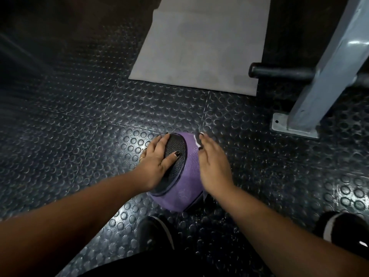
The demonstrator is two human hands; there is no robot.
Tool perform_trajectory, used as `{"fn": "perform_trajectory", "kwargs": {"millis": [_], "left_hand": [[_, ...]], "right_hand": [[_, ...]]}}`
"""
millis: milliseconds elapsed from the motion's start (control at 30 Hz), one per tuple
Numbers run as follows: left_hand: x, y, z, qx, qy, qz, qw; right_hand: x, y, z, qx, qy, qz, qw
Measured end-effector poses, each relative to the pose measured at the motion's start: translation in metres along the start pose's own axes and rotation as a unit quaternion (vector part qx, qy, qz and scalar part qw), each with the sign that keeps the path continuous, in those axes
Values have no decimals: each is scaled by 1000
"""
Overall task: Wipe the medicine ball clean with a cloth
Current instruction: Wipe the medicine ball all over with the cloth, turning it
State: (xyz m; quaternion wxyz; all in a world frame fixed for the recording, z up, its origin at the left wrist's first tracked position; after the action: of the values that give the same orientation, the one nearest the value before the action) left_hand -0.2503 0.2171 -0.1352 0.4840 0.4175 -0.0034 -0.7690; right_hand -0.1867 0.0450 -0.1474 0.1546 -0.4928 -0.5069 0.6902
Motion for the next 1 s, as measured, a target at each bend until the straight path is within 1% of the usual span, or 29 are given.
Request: {"fn": "perform_trajectory", "kwargs": {"millis": [133, 200, 300, 367, 433, 500, 533, 567, 667, 700, 767, 867, 1000], "left_hand": [[-1, 7, -8, 4, 6, -13, 1000], [-4, 11, -11, -1, -8, -13, 1000], [-9, 12, -11, 13, -20, -40, 999], [-10, 13, -12, 14, -24, -40, 999], [-10, 12, -12, 11, -22, -28, 999], [-10, 9, -13, 13, -15, -25, 999], [-10, 7, -13, 16, -12, -25, 999], [-10, 5, -14, 19, -10, -27, 999], [-7, 6, -12, 27, 2, -32, 999], [-5, 9, -11, 28, 10, -32, 999], [-2, 13, -12, 24, 24, -26, 999], [-5, 13, -19, 11, 26, -15, 1000], [-9, 10, -20, 14, 18, 15, 1000]], "right_hand": [[9, -13, 57, -99, -58, 85, 990], [8, -5, 65, -136, -80, 100, 982], [0, 7, 53, -173, -79, 93, 977], [-1, 12, 42, -186, -66, 78, 977], [2, 13, 29, -176, -31, 59, 982], [3, 8, 6, -132, -6, 39, 990], [2, 7, -8, -110, -8, 38, 993], [1, 7, -23, -90, -20, 42, 995], [-8, 13, -65, 0, -102, 23, 995], [-10, 14, -74, 27, -118, 21, 992], [-11, 17, -83, 54, -130, 31, 990], [-8, 14, -74, 32, -102, 36, 994], [4, 1, -7, -66, -3, 58, 996]]}}
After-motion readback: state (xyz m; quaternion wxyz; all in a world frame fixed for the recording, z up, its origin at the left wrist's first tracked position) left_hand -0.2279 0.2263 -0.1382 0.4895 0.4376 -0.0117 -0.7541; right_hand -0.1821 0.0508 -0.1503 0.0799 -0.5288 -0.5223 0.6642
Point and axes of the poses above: each hand's wrist, its own z-axis away from the middle knuckle, its own x-axis out of the palm, y = z × x, the point moved 1 cm from there along -z, towards the middle knuckle, and after that the axes turned 15 degrees about -x, right-handed, at the moved point
